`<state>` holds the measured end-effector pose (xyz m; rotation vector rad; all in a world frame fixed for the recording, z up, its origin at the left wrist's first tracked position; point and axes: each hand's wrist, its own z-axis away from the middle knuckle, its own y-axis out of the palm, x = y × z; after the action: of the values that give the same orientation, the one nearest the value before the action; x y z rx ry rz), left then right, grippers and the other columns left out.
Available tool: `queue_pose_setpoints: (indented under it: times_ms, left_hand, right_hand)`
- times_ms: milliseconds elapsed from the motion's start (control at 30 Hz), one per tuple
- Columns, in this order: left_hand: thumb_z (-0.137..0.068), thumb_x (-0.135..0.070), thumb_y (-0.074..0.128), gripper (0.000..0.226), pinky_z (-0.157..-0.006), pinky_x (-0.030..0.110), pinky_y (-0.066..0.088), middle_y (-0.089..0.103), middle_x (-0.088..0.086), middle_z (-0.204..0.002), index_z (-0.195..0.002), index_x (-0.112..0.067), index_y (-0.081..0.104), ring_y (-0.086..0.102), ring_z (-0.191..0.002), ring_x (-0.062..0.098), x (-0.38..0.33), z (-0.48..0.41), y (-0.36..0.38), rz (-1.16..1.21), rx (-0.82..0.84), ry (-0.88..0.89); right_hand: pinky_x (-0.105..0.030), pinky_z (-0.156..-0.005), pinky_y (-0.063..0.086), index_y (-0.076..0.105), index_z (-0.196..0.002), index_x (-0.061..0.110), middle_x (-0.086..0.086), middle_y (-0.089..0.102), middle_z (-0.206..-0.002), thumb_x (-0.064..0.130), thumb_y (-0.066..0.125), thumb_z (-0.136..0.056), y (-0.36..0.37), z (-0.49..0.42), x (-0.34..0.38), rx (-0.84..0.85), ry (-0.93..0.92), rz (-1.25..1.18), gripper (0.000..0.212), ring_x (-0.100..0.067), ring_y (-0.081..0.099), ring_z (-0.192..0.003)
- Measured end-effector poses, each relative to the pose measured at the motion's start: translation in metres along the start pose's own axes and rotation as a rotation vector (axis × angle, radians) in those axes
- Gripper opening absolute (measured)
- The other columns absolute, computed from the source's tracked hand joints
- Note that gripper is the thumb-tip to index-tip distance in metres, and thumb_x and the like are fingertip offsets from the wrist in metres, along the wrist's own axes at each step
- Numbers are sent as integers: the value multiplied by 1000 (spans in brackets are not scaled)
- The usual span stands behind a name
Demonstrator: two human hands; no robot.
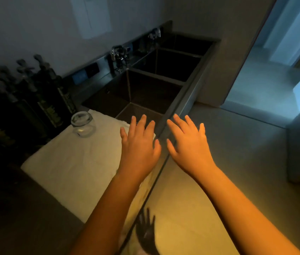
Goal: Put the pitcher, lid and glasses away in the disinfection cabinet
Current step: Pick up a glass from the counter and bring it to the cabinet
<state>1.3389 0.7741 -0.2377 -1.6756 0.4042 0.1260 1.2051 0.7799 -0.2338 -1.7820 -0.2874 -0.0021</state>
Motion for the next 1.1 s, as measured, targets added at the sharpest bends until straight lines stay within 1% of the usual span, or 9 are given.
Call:
queue_pose_setpoints:
  times_ms: [200,333,433,567,667,867,967,1100]
  left_hand:
    - [-98,-32,34,56,-114,44,-5,-1,0,-158,-148,-23,12,-10,-144,19,61,-37,-15,-38,-37,-180]
    - [-98,-32,34,56,-114,44,-5,-2,0,-158,-149,-23,11,-10,-144,20,87,-47,-17,-65,-36,-312]
    - [-98,-32,34,57,-114,44,-5,-3,0,-158,-149,-23,10,-10,-144,21,102,-55,-15,-105,-49,-405]
    - [-98,-31,37,57,-114,44,-7,0,0,-158,-148,-24,11,-9,-144,20,116,-64,-10,-106,-123,-543]
    - [-99,-30,36,57,-114,44,-7,0,1,-158,-149,-23,10,-9,-144,21,127,-69,-8,-122,-134,-655]
    - [-98,-27,35,56,-114,46,-1,4,4,-158,-149,-19,12,-5,-144,23,147,-76,0,-192,-185,-835]
    - [-98,-27,34,58,-114,46,-2,2,4,-158,-149,-19,9,-6,-144,24,149,-80,7,-193,-160,-900]
    - [-99,-31,32,58,-114,46,-3,-2,3,-158,-149,-20,5,-7,-144,23,155,-84,18,-191,-113,-980]
  right_hand:
    - [-52,-113,6,26,-146,21,-3,19,-155,32,47,-94,26,-72,42,53,-149,-64,57,-25,9,-144]
    - [-50,-113,3,19,-147,25,0,13,-156,36,41,-96,44,-106,60,116,-246,-71,57,-23,5,-144]
    - [-50,-113,4,20,-147,24,-1,14,-156,35,41,-96,55,-131,70,143,-337,-100,57,-23,6,-144]
    - [-51,-113,4,19,-148,23,-2,13,-156,33,41,-96,73,-163,84,214,-500,-110,57,-24,6,-144]
    - [-52,-113,4,18,-148,22,-2,13,-156,32,42,-96,81,-189,94,258,-627,-125,58,-25,5,-144]
    - [-51,-113,5,18,-147,22,-2,12,-156,32,41,-96,105,-234,109,301,-818,-109,57,-24,5,-144]
    - [-52,-113,7,22,-146,21,-4,16,-155,30,43,-96,120,-244,115,327,-884,-135,56,-25,9,-143]
    - [-51,-113,6,19,-147,23,-2,14,-156,31,41,-96,140,-252,122,357,-942,-128,56,-24,7,-143]
